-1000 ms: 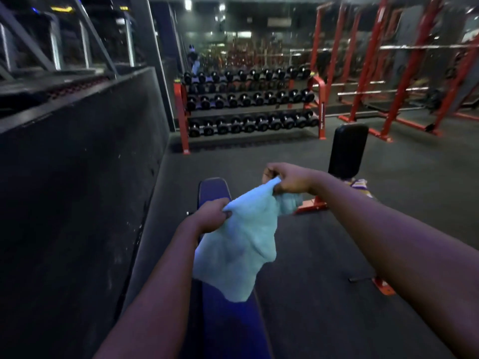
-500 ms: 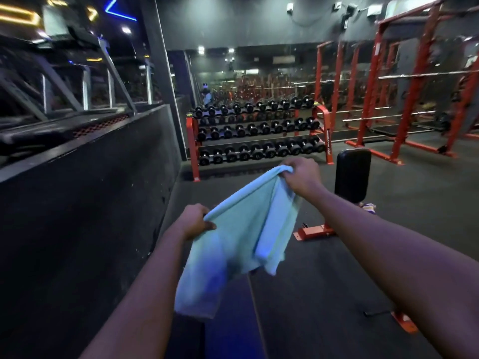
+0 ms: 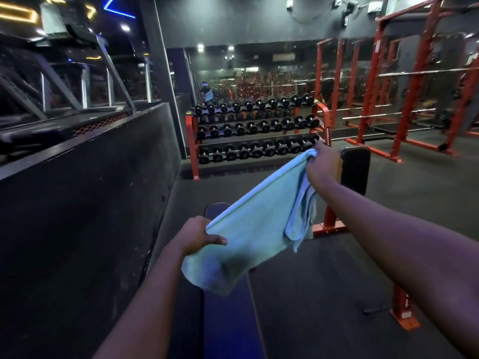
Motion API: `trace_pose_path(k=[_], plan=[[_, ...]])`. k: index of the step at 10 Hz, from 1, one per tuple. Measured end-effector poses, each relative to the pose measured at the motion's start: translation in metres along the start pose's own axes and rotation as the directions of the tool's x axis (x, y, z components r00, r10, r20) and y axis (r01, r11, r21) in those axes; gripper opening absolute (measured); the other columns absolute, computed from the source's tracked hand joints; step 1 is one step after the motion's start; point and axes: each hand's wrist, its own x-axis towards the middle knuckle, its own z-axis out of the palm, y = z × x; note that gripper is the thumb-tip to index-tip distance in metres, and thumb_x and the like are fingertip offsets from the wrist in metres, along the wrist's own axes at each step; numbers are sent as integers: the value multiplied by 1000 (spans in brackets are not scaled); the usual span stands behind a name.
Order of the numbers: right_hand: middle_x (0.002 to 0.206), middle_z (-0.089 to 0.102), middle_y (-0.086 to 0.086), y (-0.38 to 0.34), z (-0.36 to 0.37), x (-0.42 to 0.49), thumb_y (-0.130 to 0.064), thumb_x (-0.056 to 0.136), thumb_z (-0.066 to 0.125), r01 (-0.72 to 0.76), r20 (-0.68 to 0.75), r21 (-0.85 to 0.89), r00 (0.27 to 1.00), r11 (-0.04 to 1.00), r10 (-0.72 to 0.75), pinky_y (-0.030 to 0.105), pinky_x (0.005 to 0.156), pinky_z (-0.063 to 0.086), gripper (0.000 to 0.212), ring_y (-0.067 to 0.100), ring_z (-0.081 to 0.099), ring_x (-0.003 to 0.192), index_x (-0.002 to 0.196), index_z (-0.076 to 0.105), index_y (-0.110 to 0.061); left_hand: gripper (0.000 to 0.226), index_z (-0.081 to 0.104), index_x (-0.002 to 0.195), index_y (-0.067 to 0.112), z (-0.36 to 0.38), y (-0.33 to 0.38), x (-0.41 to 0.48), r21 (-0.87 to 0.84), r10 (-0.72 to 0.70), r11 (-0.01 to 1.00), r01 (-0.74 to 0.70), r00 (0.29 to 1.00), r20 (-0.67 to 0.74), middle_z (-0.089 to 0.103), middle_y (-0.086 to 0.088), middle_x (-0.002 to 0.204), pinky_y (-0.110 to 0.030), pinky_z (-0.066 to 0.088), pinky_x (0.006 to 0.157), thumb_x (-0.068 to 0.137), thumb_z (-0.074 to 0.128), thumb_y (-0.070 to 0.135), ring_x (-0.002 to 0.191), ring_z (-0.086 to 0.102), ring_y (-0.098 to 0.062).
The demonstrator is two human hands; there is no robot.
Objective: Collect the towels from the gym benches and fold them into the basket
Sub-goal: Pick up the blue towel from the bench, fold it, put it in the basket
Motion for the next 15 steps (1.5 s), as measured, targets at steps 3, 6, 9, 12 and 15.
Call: trace_pose_path(k=[3,6,9,12,15], plan=[[91,67,19,44,8,-15,-2,87,60,-103,83,-41,991,994,106,41,73,55,12,34,64,84,98,66,-2,13,70,79,16,-41,-50,11,-19,-123,992,122,957,-262,67,-3,71,-25,40,57,78,76,28,71,60,-19],[125,62,16,36,10,-3,-21,95,55,-133,646,-400,661,907,382,35,95,49,37,32,60,116,122,60,4,65,69,95,3,-96,-57,8,24,-480,877,479,876,37,72,-7,87,-27,46,60,58,83,54,72,64,-18],[82,60,9,-14,80,-80,-24,76,75,-209,758,-62,627,976,183,27,62,44,17,20,56,75,82,64,-13,46,67,106,-1,-43,30,28,65,-522,848,526,850,-74,69,-16,109,-28,51,69,75,80,31,93,68,-24],[112,66,11,-45,81,-95,-5,72,79,-320,912,356,323,878,-252,36,80,55,59,20,65,94,124,51,-11,30,34,124,13,-40,75,21,-493,-226,834,249,968,106,51,-16,82,-35,56,47,95,38,7,54,56,-22],[85,66,0,-33,70,-84,-7,67,63,-111,796,475,478,873,-372,26,62,49,33,9,55,68,97,61,-20,74,43,129,25,-42,30,12,-210,-44,977,30,997,-61,56,0,114,-35,49,88,64,80,27,101,56,-17]])
